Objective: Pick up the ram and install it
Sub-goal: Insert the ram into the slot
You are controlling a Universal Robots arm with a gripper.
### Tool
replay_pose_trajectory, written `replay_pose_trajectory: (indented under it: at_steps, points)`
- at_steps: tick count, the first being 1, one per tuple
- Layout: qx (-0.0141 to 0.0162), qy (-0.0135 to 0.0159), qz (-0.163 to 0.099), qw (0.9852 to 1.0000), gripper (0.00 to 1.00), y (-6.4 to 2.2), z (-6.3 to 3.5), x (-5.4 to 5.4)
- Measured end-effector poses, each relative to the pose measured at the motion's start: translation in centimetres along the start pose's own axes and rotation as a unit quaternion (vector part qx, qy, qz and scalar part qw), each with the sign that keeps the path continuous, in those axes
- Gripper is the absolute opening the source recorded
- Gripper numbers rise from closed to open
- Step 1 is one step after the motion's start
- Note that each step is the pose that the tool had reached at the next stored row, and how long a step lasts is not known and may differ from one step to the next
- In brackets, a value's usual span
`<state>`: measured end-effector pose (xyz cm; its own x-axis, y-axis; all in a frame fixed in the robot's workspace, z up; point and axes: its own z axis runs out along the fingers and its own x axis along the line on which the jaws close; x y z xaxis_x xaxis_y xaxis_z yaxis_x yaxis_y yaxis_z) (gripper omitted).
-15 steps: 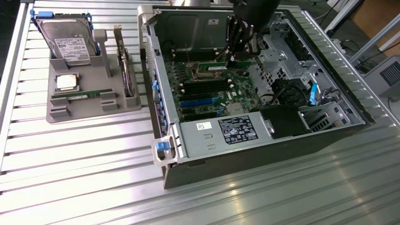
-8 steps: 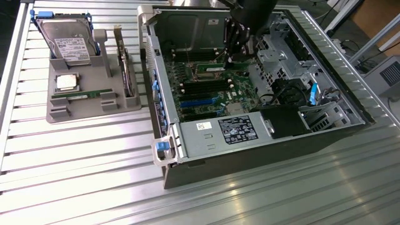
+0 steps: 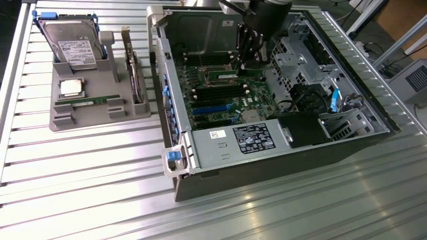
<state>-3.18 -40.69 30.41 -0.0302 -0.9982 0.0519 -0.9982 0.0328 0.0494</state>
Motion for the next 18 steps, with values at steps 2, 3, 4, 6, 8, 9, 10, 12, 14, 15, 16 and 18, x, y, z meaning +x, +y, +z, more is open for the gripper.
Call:
replay_pose_trajectory:
  at_steps: [2, 3, 4, 6, 8, 9, 10, 12, 14, 15, 16, 18]
  points:
    - [0.0000, 0.0002, 0.000, 1.0000, 0.14, -0.01, 0.42, 0.0]
    - [0.0000, 0.0003, 0.000, 1.0000, 0.14, -0.02, 0.54, 0.0]
    - [0.0000, 0.0005, 0.000, 1.0000, 0.14, -0.03, 0.68, 0.0]
    - [0.0001, 0.0011, -0.001, 1.0000, 0.14, -0.04, 0.97, 0.0]
    - [0.0001, 0.0021, -0.001, 1.0000, 0.14, -0.06, 1.35, -0.1]
    - [0.0001, 0.0026, -0.001, 1.0000, 0.14, -0.06, 1.46, -0.1]
    - [0.0002, 0.0029, -0.002, 1.0000, 0.14, -0.07, 1.63, -0.1]
    - [0.0002, 0.0031, -0.002, 1.0000, 0.14, -0.08, 1.87, -0.2]
    - [0.0004, 0.0041, -0.004, 1.0000, 0.14, -0.06, 2.32, -0.5]
    - [0.0004, 0.0042, -0.004, 1.0000, 0.14, 0.01, 2.53, -0.5]
    - [0.0004, 0.0043, -0.005, 1.0000, 0.14, 0.04, 2.71, -0.6]
    - [0.0005, 0.0045, -0.007, 1.0000, 0.14, 0.11, 3.07, -0.8]
